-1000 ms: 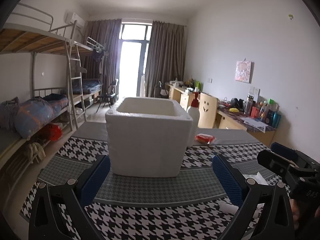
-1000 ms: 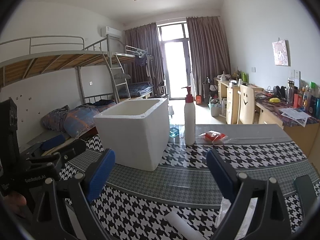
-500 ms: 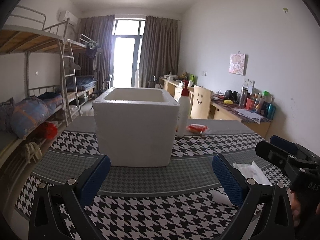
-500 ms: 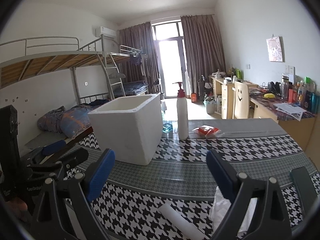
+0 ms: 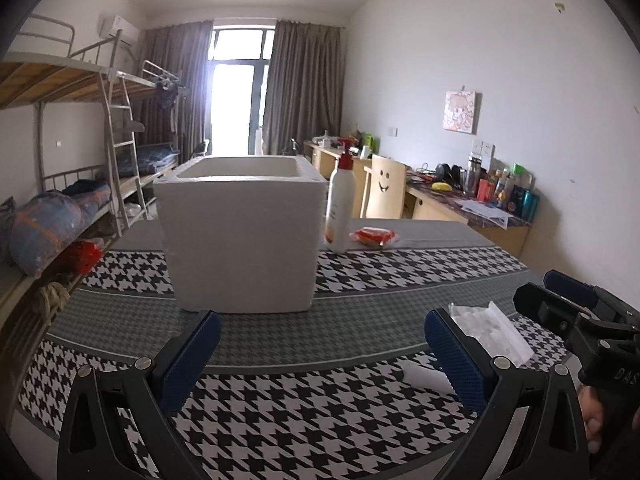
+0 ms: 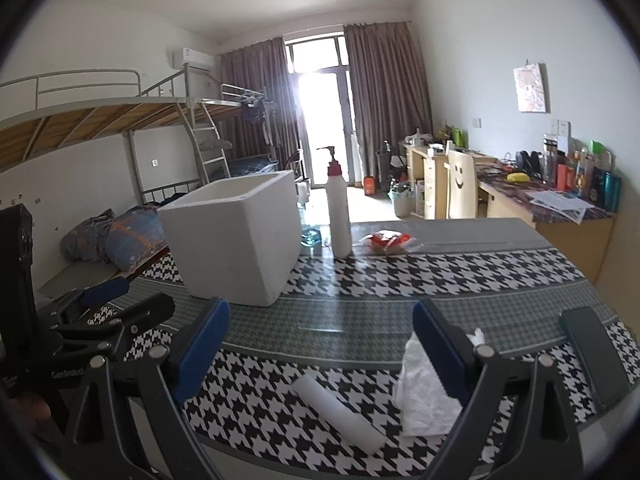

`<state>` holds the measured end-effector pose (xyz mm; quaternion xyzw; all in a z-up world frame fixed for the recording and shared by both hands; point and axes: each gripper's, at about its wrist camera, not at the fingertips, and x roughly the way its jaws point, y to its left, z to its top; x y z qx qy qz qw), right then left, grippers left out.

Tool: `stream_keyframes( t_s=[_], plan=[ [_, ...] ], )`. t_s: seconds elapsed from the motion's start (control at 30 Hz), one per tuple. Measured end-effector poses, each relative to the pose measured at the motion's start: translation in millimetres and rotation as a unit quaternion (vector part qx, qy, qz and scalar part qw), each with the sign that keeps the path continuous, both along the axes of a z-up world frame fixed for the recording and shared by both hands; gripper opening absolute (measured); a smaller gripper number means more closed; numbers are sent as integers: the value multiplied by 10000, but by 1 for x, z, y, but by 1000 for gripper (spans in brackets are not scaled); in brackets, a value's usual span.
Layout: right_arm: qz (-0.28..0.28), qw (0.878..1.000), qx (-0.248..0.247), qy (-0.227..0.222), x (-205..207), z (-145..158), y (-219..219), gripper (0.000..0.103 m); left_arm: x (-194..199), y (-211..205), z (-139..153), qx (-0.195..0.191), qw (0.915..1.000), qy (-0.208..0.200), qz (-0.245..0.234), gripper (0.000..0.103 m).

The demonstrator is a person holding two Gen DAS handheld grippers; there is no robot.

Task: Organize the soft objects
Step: 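Lower both tools toward the white foam roll and the white tissue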

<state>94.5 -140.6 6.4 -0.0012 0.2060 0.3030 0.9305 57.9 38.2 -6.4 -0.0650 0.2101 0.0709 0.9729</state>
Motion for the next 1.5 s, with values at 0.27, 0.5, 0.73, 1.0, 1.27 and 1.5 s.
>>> stream_keyframes(
  t_s=[0.27, 0.5, 0.73, 1.0, 1.27, 1.5],
  plan=[
    [-281, 9996, -17, 78, -2, -4, -15, 95, 4, -12, -5, 7, 9998, 93, -199, 102],
    [-513, 9985, -73, 182, 0, -10, -26, 95, 13, -18, -14, -10, 9989, 280, -371, 102],
    [-698, 9967, -194, 354, 7, -18, -33, 95, 23, -33, -25, -26, 9973, 495, -539, 102],
    [-845, 9950, -211, 492, 16, -25, -44, 95, 35, -49, -33, -11, 9954, 697, -659, 102],
    [-928, 9928, -259, 708, 22, -37, -55, 95, 43, -64, -42, -4, 9922, 915, -851, 102],
    [-985, 9917, -269, 787, 23, -41, -61, 95, 54, -68, -49, -64, 9892, 1105, -959, 102]
  ],
)
